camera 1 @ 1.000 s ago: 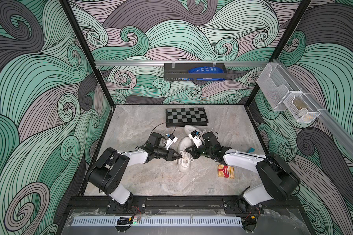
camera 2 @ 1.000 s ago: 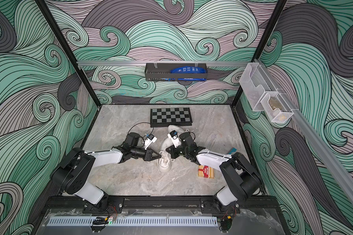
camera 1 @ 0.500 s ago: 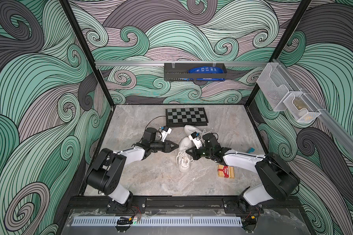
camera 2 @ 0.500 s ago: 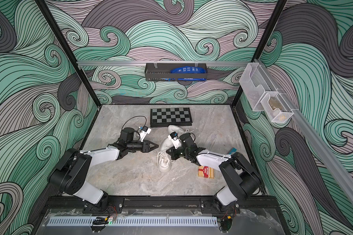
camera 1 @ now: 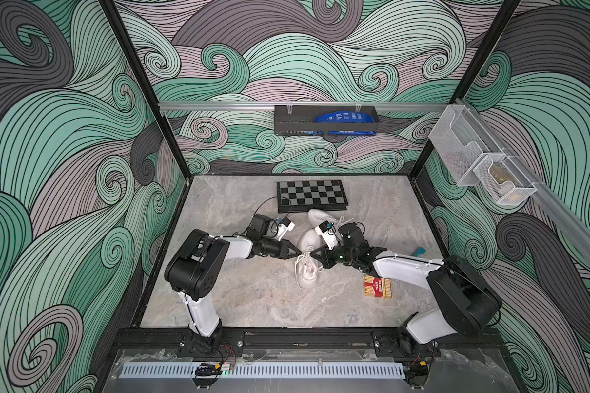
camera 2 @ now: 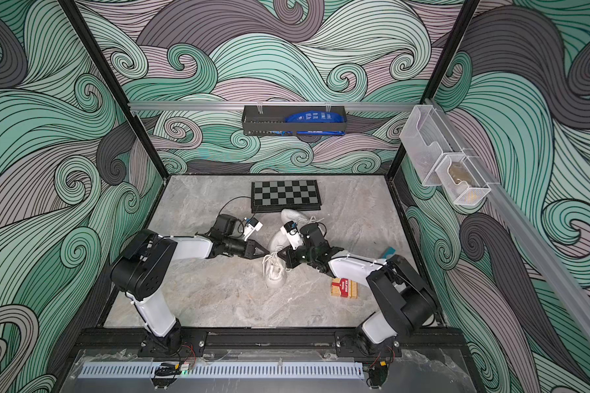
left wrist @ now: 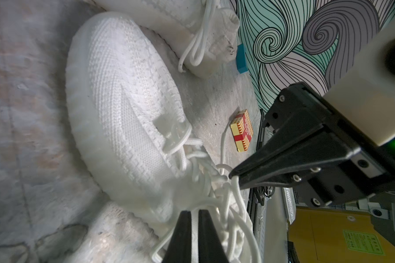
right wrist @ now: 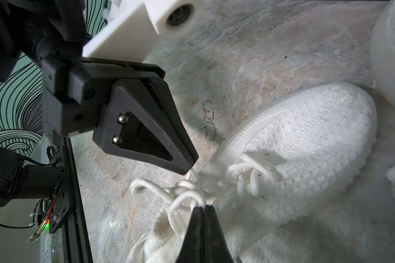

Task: Tie the shoes
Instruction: Cross the shoelace with the shoelace.

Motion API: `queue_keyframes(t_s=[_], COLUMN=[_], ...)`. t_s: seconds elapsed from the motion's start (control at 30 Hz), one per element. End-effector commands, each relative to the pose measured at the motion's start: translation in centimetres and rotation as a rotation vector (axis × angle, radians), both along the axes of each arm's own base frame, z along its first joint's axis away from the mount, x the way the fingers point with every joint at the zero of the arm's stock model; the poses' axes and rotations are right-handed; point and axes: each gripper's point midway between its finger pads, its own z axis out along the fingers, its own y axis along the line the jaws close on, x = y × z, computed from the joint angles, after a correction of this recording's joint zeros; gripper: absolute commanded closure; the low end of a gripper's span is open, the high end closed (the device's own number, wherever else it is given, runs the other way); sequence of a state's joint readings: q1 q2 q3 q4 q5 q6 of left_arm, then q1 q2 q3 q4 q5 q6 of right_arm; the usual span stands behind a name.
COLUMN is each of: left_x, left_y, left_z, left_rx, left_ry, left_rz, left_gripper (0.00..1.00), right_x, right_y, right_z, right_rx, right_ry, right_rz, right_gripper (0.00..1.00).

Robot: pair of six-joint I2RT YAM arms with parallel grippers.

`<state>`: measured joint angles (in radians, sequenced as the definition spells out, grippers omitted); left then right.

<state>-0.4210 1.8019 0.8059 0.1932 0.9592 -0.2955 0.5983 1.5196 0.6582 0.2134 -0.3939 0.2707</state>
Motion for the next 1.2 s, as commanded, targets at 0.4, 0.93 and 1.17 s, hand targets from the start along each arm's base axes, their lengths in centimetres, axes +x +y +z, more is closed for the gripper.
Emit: queue_keyframes(t_s=[0.4,0.93,1.17], left_x=[-1.4,-1.0,0.6], left_y=[-0.9,-0.5,0.0], left_z=[1.6,2.3,2.8], left_rx=[-0.085,-0.077,-0.037], left_ry=[-0.01,-0.059,-0.125], left_rz=[-0.078,-0.032,0.049], left_gripper=[0.95,0.97,0.95], right_x=[-1.2,-1.4,-1.3], right_y=[0.8,0.7,0.7], right_z=[-0.2,-1.0,-0.9], right_rx=[0.015,-0.002,0.0], right_ry=[0.019,0.029,0.031], right_rz=[0.055,0.052,0.05], right_gripper=[1.0,1.0,1.0])
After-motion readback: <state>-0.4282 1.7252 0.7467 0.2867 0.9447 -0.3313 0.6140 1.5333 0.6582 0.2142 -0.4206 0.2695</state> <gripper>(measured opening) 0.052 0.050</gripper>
